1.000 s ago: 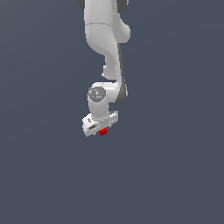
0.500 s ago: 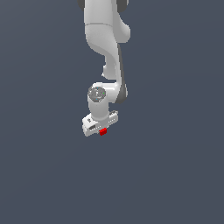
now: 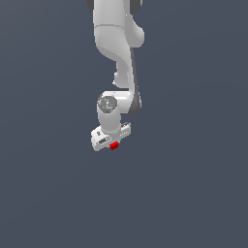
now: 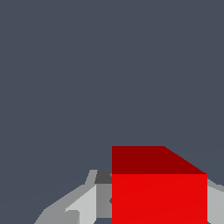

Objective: Pick up the red cube and move it to a goal position.

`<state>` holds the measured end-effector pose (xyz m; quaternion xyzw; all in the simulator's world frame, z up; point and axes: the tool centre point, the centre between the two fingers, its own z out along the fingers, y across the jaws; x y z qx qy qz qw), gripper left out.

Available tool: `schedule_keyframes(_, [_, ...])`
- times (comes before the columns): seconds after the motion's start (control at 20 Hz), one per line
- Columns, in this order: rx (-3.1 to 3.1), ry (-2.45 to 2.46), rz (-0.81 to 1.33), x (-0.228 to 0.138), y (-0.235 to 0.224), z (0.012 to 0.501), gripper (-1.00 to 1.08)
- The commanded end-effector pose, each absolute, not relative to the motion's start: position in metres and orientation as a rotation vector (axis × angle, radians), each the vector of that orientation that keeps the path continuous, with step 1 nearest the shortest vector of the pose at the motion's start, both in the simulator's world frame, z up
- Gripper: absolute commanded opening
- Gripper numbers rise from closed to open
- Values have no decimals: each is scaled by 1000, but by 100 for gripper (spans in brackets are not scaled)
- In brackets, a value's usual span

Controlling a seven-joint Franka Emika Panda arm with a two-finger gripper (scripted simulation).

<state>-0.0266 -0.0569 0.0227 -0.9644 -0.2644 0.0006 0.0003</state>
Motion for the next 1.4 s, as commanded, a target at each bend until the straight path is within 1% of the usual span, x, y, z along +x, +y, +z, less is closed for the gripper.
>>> schedule_keyframes(0.0, [-3030,-831,0,-22,-56,28,-100])
schedule_keyframes(0.35, [-3029,-831,0,0,-51,57,-100])
schedule_keyframes(1.0, [-3029,-831,0,67,-36,138,-100])
schedule_keyframes(1.35, [-3029,-831,0,89,-32,161,-100])
